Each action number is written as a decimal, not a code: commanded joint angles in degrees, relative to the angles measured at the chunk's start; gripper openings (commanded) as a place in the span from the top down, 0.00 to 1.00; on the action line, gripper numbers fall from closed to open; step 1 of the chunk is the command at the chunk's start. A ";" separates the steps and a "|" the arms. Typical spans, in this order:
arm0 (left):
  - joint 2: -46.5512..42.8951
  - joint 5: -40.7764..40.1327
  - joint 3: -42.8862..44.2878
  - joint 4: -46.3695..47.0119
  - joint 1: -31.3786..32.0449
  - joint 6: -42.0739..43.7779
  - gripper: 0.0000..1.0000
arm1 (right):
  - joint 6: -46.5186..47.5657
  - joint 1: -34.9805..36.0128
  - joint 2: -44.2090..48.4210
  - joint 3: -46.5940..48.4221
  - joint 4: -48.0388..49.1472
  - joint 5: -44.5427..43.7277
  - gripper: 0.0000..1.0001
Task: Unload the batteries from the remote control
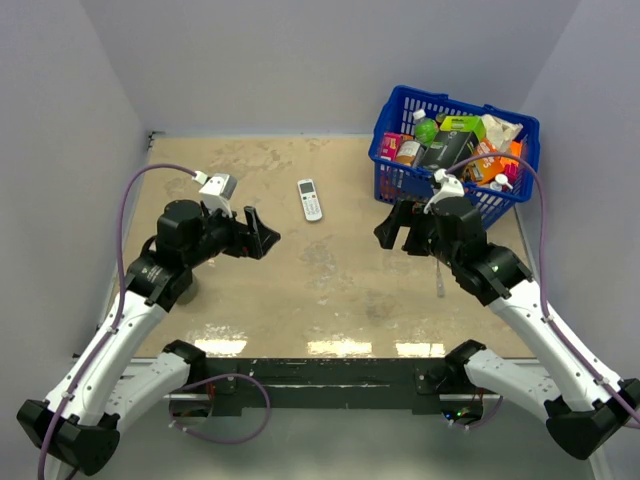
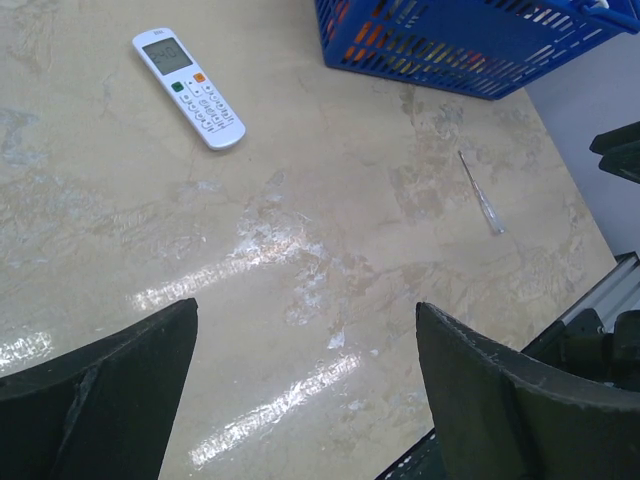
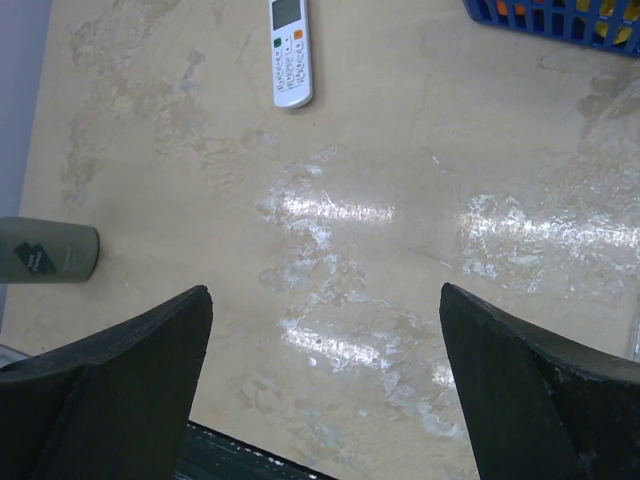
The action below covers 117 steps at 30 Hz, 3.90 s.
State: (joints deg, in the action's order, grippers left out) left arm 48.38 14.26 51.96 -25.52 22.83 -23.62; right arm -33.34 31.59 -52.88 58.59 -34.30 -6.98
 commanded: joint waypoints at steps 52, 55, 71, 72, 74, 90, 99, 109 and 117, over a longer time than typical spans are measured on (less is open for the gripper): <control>-21.14 -6.35 -13.64 10.58 0.20 7.44 0.07 | 10.32 11.91 -76.05 38.80 21.21 -21.58 0.12; -21.05 -6.53 -13.64 10.58 0.20 7.53 0.07 | 10.40 11.03 -76.58 38.27 22.44 -19.65 0.15; -19.99 -7.67 -13.47 10.14 0.28 7.71 0.07 | 13.57 10.33 -75.36 34.32 28.67 -13.59 0.41; -20.08 -7.67 -13.47 10.14 0.20 7.71 0.07 | 13.83 10.33 -75.00 33.27 29.03 -12.63 0.48; -20.17 -7.93 -13.56 10.22 0.20 7.71 0.07 | 14.71 10.42 -73.77 31.95 29.73 -11.22 0.55; -17.27 -12.15 -12.68 7.51 0.20 6.74 0.09 | 7.86 15.60 -40.13 -7.66 36.14 -7.00 0.69; -8.94 -14.09 -5.57 3.38 0.20 3.58 0.12 | -1.28 16.57 -20.00 -26.13 40.80 1.35 0.71; 0.74 -2.23 -0.11 5.12 0.20 -3.09 0.14 | -2.60 16.57 -9.62 -29.93 45.11 6.19 0.71; 5.49 4.53 -1.69 10.39 0.20 -9.06 0.14 | -1.11 16.57 -4.34 -32.57 51.08 10.76 0.71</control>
State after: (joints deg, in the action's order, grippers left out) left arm 53.06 12.95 49.54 -20.27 22.94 -27.75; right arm -34.94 48.21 -59.35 27.49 9.50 -0.16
